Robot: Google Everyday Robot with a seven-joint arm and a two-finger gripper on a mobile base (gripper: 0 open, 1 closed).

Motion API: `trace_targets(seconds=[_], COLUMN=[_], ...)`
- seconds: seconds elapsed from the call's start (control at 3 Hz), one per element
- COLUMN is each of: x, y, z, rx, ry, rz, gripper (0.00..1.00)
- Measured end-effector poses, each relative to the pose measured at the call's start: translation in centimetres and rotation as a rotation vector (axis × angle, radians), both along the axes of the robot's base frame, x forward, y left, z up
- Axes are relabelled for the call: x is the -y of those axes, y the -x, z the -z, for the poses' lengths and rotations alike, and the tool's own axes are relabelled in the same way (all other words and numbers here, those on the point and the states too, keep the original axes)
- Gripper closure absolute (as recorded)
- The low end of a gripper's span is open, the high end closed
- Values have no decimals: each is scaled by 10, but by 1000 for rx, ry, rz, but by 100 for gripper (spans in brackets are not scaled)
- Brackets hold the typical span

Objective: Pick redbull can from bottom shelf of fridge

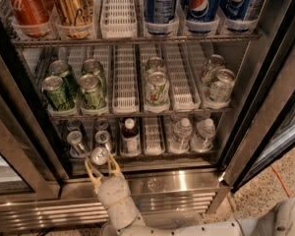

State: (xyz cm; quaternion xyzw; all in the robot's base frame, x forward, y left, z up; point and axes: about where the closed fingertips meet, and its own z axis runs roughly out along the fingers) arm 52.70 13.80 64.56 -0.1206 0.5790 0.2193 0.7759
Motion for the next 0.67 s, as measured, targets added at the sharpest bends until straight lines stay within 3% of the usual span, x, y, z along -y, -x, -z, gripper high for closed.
trace_targets(seconds=[0.67], x=[-10], y=[0], z=[-10], rx=[47], ry=[-65], rz=[-120], gripper=[100])
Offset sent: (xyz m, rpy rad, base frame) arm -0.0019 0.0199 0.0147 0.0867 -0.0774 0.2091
